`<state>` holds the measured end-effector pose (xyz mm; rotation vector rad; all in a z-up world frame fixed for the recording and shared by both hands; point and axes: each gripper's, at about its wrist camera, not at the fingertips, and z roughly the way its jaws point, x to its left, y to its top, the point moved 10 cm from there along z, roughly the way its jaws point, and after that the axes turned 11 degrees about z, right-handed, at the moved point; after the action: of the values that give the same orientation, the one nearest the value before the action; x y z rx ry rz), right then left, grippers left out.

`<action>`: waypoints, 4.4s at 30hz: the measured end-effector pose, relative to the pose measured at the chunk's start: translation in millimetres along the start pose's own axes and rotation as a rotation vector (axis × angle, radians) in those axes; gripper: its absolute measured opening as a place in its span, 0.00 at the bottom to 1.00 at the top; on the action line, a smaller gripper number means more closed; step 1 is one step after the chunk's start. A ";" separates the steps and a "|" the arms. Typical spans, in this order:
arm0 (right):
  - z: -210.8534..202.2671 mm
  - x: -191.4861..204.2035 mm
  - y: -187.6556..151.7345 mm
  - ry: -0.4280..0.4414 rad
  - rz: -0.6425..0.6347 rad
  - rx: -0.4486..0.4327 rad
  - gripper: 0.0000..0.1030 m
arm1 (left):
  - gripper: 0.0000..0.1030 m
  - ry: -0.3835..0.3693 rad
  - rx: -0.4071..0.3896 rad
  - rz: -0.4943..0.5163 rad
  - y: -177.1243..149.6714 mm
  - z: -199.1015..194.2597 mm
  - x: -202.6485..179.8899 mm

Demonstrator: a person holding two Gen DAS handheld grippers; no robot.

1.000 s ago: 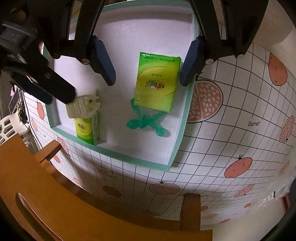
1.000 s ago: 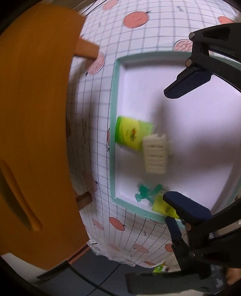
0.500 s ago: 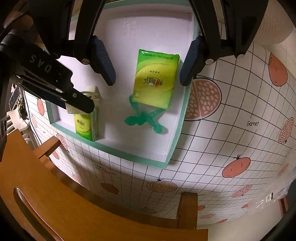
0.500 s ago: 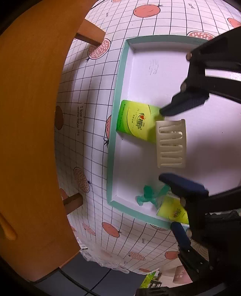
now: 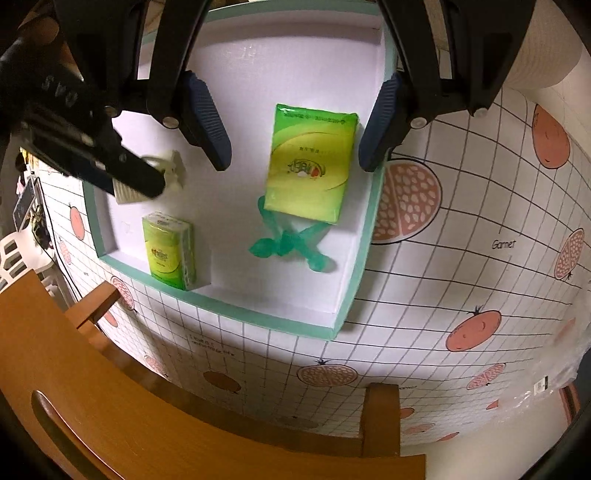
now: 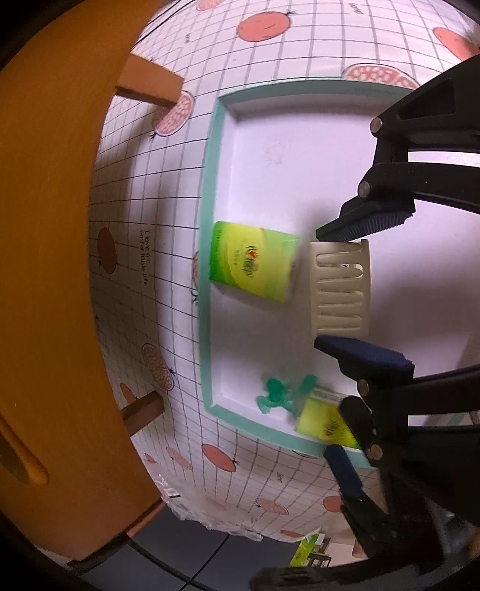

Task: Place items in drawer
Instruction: 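Grasp the white plastic clip with the right tool, then grasp the green tissue pack with the left tool while the right tool lifts the clip, then carry the tissue pack with the left tool while the right tool carries the clip into the drawer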

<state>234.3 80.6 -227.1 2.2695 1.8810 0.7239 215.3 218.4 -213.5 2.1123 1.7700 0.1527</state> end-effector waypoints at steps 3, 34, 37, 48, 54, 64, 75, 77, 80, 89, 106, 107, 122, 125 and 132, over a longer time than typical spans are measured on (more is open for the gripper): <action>-5.0 -5.4 -7.4 0.004 0.016 0.000 0.52 | 0.70 -0.023 0.021 -0.002 -3.3 5.4 -5.6; -20.8 -35.8 -25.3 -0.011 0.089 -0.010 0.52 | 0.47 0.060 0.022 0.033 6.1 19.3 1.5; -20.6 -35.8 -25.5 -0.011 0.088 -0.009 0.52 | 0.47 0.054 0.022 0.028 3.8 17.6 2.2; -24.2 -35.5 -30.2 -0.020 0.082 -0.010 0.52 | 0.47 0.002 0.028 -0.017 -5.8 11.6 0.5; -32.3 -33.3 -28.7 -0.018 0.081 -0.026 0.52 | 0.47 -0.012 0.022 -0.034 -10.8 3.0 0.4; -50.1 -30.4 -25.6 -0.013 0.074 -0.060 0.52 | 0.47 -0.021 -0.014 -0.026 -12.2 -23.5 -5.2; -108.3 -13.5 2.1 0.031 0.052 -0.191 0.52 | 0.47 -0.075 -0.218 0.011 35.7 -104.4 -31.2; -125.0 -7.3 10.4 0.040 0.038 -0.229 0.52 | 0.47 -0.084 -0.266 0.032 47.3 -123.9 -36.1; -149.6 3.7 21.4 0.052 0.020 -0.282 0.52 | 0.47 -0.095 -0.334 0.058 61.2 -151.5 -45.9; -203.4 31.8 47.4 0.076 -0.043 -0.391 0.52 | 0.47 -0.116 -0.487 0.112 96.6 -215.9 -61.9; -248.1 72.9 105.6 0.091 -0.144 -0.475 0.52 | 0.47 -0.094 -0.618 0.152 169.5 -272.3 -63.9; -250.4 74.1 109.7 0.088 -0.148 -0.480 0.52 | 0.47 -0.091 -0.621 0.155 173.2 -273.8 -64.4; -271.1 70.6 173.2 0.038 -0.186 -0.536 0.52 | 0.47 -0.054 -0.661 0.184 225.9 -283.5 -66.0; -269.1 67.3 183.2 0.032 -0.182 -0.534 0.52 | 0.47 -0.051 -0.649 0.185 231.4 -277.1 -66.4; -251.6 53.3 200.0 0.017 -0.157 -0.507 0.52 | 0.47 -0.058 -0.601 0.160 237.1 -247.2 -63.3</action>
<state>314.5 31.3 84.8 1.7874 1.6206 1.0526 342.9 178.7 108.2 1.7831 1.3017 0.5809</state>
